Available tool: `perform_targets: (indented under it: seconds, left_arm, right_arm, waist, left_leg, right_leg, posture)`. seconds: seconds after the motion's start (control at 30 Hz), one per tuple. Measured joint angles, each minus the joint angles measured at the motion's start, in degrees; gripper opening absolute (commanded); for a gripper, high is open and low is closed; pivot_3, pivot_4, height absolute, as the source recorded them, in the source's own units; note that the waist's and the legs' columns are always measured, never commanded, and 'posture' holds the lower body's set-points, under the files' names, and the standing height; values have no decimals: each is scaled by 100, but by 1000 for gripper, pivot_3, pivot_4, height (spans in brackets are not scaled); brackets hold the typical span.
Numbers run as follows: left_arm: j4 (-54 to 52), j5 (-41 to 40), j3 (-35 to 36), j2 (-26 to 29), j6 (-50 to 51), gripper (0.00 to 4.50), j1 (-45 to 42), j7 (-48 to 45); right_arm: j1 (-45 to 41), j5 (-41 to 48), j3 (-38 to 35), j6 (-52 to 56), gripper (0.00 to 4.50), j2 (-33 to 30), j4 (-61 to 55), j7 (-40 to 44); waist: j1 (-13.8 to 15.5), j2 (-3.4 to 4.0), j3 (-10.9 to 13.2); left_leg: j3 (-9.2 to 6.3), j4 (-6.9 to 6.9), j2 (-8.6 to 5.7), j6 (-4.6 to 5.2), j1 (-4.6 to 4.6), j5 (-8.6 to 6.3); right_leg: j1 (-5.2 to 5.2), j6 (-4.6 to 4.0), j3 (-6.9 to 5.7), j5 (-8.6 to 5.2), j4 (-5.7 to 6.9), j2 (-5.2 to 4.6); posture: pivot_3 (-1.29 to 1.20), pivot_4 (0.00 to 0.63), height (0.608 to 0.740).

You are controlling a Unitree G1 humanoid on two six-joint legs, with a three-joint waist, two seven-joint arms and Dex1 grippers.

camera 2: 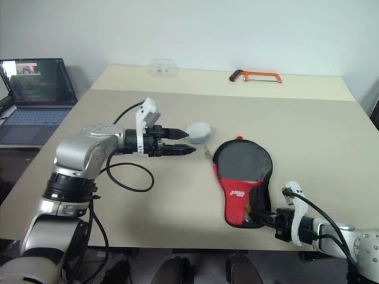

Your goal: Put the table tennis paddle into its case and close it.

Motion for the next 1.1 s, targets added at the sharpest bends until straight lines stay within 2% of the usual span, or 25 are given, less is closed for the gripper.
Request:
perform_targets:
  seconds: [0.3, 0.33, 0.37, 0.6, 0.67, 0.77, 0.9, 0.97, 1.1]
  left_arm:
    - [24, 53, -11, -18, -34, 3774, -67, -12]
    - [24, 55, -11, -18, -40, 3774, -68, -12]
    - [24, 55, -11, -18, -49, 3774, -67, -12]
    - [24, 58, -11, -30, -97, 3774, -67, -11]
    - [32, 60, -11, -48, -108, 3774, -68, -11]
    - [75, 69, -11, -70, -116, 3774, -72, -11]
    - [154, 83, -11, -73, -117, 3774, -75, -13]
    - [172, 98, -11, -76, -130, 3774, -85, -3]
    - [303, 177, 30, -273, -202, 3774, -166, 258]
  right_arm:
    - [-196, 479, 605, -604, 5, -537, 346, -652]
    - [-225, 482, 667, -662, 660, -661, 367, -646]
    - [-245, 496, 694, -721, 870, -770, 369, -634]
    - [-272, 684, 801, -1038, 3243, -1364, 419, -498]
    - [-256, 710, 803, -1059, 3822, -1712, 364, -189]
    - [-136, 585, 681, -1108, 3822, -2365, 33, 535]
    - [180, -403, 567, -1587, 3822, -3033, -55, 1613]
    - [44, -994, 544, -2027, 3822, -3042, 76, 1855]
    - [-1131, -2056, 617, -3096, 3822, -2498, 418, 1657]
  waist:
    - [-13, -1, 0]
    - [-13, -1, 0]
    - [-12, -2, 0]
    - [1, -3, 1]
    - [5, -2, 1]
    - [9, -4, 1]
    - [13, -7, 2]
    - [2, -13, 2]
    - [-14, -14, 3]
  left_leg:
    - [1, 1, 0, 0, 15, 0]
    - [3, 1, -1, 0, 17, 0]
    - [1, 1, -1, 0, 16, 0]
    - [0, 1, -1, 0, 16, 0]
    - [1, 1, -3, 0, 16, 0]
    - [-7, 1, -1, 0, 16, 0]
    - [-9, 3, -3, 0, 16, 0]
    - [-6, 5, -2, 0, 21, 0]
    - [0, 3, -4, 0, 33, 0]
  right_leg:
    - [15, 2, 2, -1, 2, 0]
    - [15, 2, 2, -1, 2, 0]
    - [15, 2, 2, -1, 1, 0]
    - [17, 2, 3, -1, 0, 0]
    - [17, 2, 2, -1, -1, -1]
    - [23, 3, -1, -2, -8, 0]
    - [27, 11, -6, -6, -13, -1]
    - [29, 12, -6, -5, -11, 0]
    - [29, 18, -3, -2, -4, 1]
  posture:
    - [0, 150, 740]
    - [0, 150, 740]
    - [0, 150, 740]
    - [0, 150, 740]
    - [0, 150, 740]
    - [0, 150, 740]
    - [0, 150, 740]
    - [0, 150, 740]
    - [0, 150, 740]
